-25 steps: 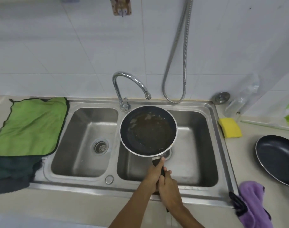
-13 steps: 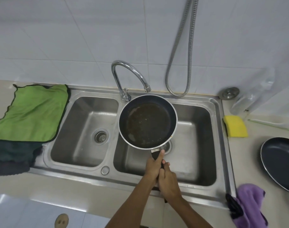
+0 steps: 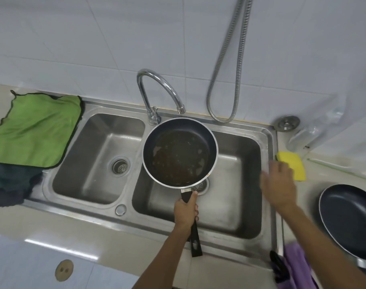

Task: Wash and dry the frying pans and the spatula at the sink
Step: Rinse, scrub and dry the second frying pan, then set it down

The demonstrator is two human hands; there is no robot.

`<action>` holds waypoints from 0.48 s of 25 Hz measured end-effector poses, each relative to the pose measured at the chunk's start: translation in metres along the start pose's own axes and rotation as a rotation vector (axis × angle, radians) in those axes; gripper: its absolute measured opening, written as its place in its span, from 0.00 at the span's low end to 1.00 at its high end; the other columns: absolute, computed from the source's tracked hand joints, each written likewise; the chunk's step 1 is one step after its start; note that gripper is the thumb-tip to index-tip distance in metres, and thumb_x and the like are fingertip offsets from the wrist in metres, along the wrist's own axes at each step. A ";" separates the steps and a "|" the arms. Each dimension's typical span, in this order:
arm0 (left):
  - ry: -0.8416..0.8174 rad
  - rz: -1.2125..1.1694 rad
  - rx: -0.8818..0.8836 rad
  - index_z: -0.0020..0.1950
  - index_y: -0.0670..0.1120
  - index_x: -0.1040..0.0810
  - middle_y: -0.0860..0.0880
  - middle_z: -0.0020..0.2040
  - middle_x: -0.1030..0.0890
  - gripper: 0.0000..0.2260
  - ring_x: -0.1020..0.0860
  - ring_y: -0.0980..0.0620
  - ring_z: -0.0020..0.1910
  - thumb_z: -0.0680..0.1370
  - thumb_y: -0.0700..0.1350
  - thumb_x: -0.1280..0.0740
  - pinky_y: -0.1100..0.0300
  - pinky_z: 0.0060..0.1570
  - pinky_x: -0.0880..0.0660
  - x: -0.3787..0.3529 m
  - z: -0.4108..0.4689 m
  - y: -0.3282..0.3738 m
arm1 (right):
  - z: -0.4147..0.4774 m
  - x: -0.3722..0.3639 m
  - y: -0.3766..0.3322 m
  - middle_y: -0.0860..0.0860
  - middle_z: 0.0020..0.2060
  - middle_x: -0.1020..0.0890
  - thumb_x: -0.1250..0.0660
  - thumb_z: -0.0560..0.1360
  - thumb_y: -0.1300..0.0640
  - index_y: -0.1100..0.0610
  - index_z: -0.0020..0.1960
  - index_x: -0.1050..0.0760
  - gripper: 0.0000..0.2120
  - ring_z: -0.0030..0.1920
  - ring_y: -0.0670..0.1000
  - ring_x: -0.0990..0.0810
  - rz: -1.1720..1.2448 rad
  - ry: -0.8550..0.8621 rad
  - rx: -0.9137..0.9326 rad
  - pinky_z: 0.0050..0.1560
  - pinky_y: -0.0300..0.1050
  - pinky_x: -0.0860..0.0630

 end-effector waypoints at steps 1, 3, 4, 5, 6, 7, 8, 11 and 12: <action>0.017 0.010 0.004 0.37 0.42 0.29 0.48 0.24 0.31 0.17 0.34 0.53 0.19 0.80 0.49 0.28 0.63 0.20 0.35 0.003 0.001 -0.002 | 0.018 -0.002 0.019 0.71 0.51 0.25 0.41 0.76 0.57 0.68 0.55 0.27 0.16 0.48 0.69 0.26 -0.092 0.007 -0.036 0.50 0.63 0.28; 0.030 0.009 0.011 0.38 0.41 0.29 0.47 0.24 0.31 0.17 0.34 0.52 0.19 0.80 0.50 0.29 0.63 0.19 0.36 0.008 0.002 -0.004 | 0.040 -0.018 0.051 0.72 0.52 0.27 0.44 0.77 0.53 0.70 0.54 0.30 0.19 0.50 0.70 0.27 -0.196 -0.106 -0.088 0.50 0.64 0.27; 0.032 0.001 0.012 0.38 0.42 0.29 0.47 0.24 0.31 0.17 0.34 0.52 0.19 0.80 0.50 0.29 0.63 0.19 0.36 0.009 0.003 -0.004 | 0.044 -0.027 0.060 0.72 0.51 0.28 0.43 0.78 0.52 0.70 0.54 0.30 0.20 0.51 0.70 0.27 -0.218 -0.177 -0.105 0.50 0.65 0.25; 0.034 -0.003 0.015 0.38 0.42 0.29 0.48 0.24 0.31 0.18 0.34 0.52 0.19 0.80 0.51 0.29 0.63 0.20 0.36 0.009 0.004 -0.005 | 0.046 -0.029 0.062 0.73 0.51 0.28 0.40 0.78 0.52 0.70 0.54 0.30 0.19 0.52 0.71 0.27 -0.227 -0.229 -0.125 0.52 0.66 0.25; 0.038 -0.003 0.018 0.37 0.43 0.30 0.48 0.24 0.31 0.18 0.34 0.52 0.19 0.80 0.51 0.28 0.62 0.20 0.36 0.008 0.004 -0.004 | 0.047 -0.031 0.061 0.73 0.52 0.28 0.37 0.78 0.53 0.69 0.56 0.30 0.18 0.53 0.72 0.27 -0.218 -0.250 -0.152 0.54 0.66 0.25; 0.044 0.001 0.021 0.36 0.43 0.30 0.47 0.24 0.31 0.18 0.35 0.51 0.19 0.79 0.51 0.28 0.62 0.20 0.36 0.007 0.006 -0.004 | 0.048 -0.027 0.057 0.73 0.54 0.29 0.35 0.78 0.53 0.66 0.59 0.30 0.18 0.54 0.72 0.27 -0.206 -0.266 -0.193 0.56 0.66 0.26; 0.051 0.002 0.027 0.36 0.44 0.30 0.47 0.24 0.32 0.18 0.35 0.51 0.19 0.79 0.50 0.28 0.63 0.20 0.36 0.006 0.007 -0.004 | 0.051 -0.023 0.055 0.71 0.57 0.29 0.33 0.78 0.52 0.62 0.62 0.30 0.19 0.56 0.72 0.27 -0.179 -0.279 -0.244 0.57 0.67 0.28; 0.076 0.002 0.037 0.37 0.43 0.30 0.44 0.27 0.32 0.16 0.36 0.51 0.20 0.78 0.48 0.28 0.63 0.21 0.37 0.007 0.009 -0.007 | 0.053 -0.009 0.054 0.71 0.57 0.29 0.31 0.77 0.52 0.56 0.65 0.33 0.20 0.54 0.72 0.26 -0.007 -0.304 -0.356 0.56 0.66 0.28; 0.076 0.002 0.037 0.37 0.43 0.29 0.44 0.27 0.33 0.16 0.35 0.51 0.20 0.78 0.48 0.28 0.63 0.21 0.37 0.007 0.009 -0.008 | 0.053 -0.005 0.050 0.71 0.56 0.28 0.30 0.77 0.53 0.57 0.65 0.32 0.21 0.52 0.72 0.26 -0.023 -0.248 -0.318 0.53 0.65 0.26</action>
Point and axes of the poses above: each hand's wrist, its own z-axis towards the middle knuckle, its own x-axis out of the back of the hand, y = z × x, the point moved 3 cm from there along z, towards the middle knuckle
